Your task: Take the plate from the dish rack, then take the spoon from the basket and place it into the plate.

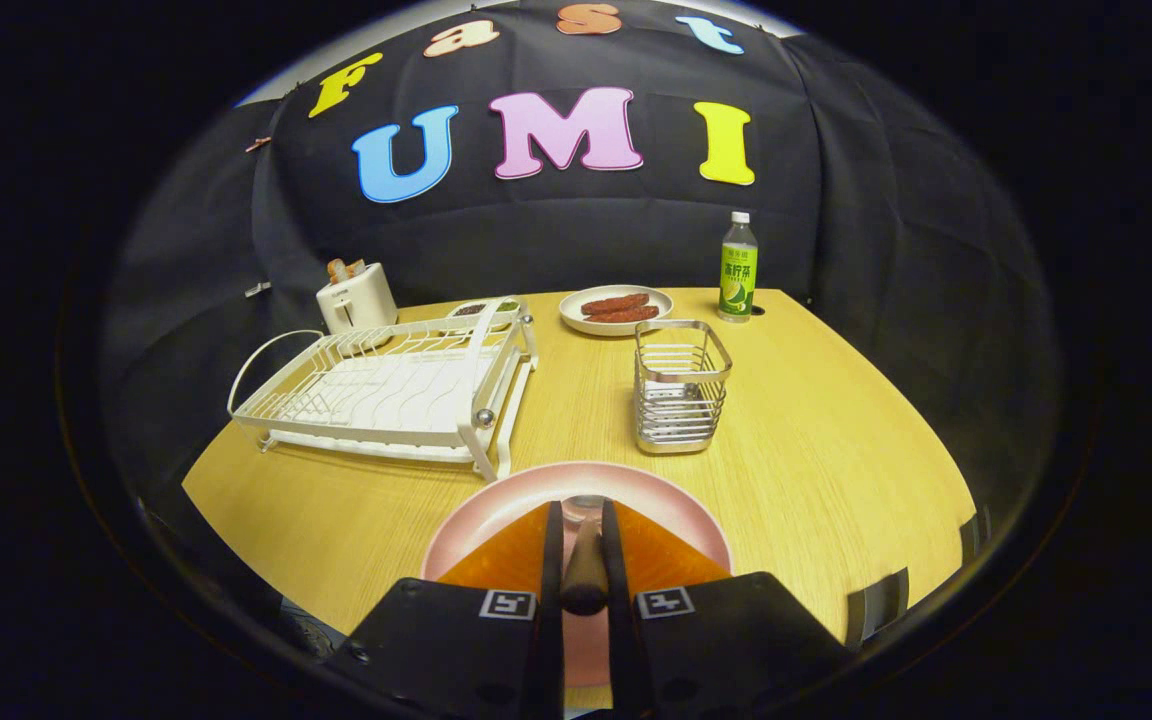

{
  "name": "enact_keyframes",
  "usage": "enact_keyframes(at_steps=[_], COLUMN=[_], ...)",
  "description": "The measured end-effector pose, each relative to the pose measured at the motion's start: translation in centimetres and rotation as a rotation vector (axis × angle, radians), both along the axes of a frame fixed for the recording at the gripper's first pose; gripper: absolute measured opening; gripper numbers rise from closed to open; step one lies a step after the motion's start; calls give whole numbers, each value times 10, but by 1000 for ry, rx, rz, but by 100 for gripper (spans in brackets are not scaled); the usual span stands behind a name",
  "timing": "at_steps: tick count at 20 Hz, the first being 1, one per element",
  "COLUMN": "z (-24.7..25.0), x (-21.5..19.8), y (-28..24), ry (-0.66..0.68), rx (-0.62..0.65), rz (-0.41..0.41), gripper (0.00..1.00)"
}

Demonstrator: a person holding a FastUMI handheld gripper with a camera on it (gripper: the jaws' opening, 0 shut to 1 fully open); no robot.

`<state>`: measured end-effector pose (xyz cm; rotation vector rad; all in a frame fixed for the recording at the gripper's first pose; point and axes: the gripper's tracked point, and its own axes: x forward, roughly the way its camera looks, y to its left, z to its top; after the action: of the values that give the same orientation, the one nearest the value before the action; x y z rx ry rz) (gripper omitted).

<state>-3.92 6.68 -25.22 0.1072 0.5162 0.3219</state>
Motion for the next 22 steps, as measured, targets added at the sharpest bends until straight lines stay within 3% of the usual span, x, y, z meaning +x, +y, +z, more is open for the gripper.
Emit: enact_keyframes(at_steps=[1,3,4,5,6,8,16,22], z=[3,15,23,33,45,74,206,269], x=[2,4,6,7,10,14,12,-16], y=[2,5,5,5,4,0,-62,-115], ry=[2,-5,-15,-29,-47,-96,-372,-477], rx=[1,6,7,8,11,13,-58,-48], rz=[9,23,24,21,16,3,-161,-306], gripper=[25,40,60,70,90,99,98,98])
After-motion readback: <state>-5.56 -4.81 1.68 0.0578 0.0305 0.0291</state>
